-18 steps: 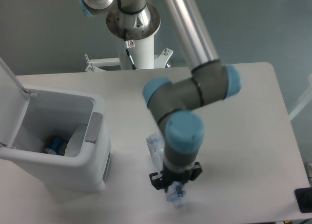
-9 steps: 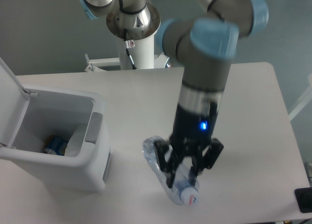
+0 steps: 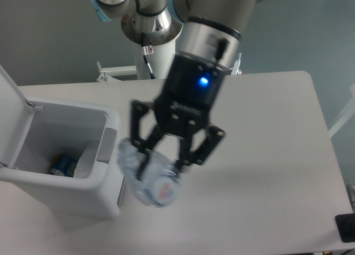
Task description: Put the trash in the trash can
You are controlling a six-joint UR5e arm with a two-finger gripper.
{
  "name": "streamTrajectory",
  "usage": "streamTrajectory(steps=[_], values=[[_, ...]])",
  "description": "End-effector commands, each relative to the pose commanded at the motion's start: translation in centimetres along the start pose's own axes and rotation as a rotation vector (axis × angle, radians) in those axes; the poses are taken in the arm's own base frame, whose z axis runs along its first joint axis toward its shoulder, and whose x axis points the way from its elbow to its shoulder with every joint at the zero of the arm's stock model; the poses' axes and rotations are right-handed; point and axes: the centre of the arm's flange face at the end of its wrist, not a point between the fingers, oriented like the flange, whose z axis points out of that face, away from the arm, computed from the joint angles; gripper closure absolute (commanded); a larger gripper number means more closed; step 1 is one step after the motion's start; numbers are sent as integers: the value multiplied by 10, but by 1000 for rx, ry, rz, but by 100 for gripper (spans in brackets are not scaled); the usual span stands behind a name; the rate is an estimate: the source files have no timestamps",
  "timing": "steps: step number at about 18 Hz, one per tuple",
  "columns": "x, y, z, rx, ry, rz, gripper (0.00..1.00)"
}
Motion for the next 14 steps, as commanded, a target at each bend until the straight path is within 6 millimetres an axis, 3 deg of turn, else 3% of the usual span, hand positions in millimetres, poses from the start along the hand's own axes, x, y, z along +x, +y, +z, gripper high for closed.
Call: streamTrajectory(steps=[3,5,6,7,8,14], values=[[27,22,25,10,41,73,55],[34,36,38,-18,57,68,45],[36,42,37,-25,59,63,34],[36,49,39,-33,60,69,13],[35,54,40,-41,61,80,3],[32,78,34,-65,49,65,0]])
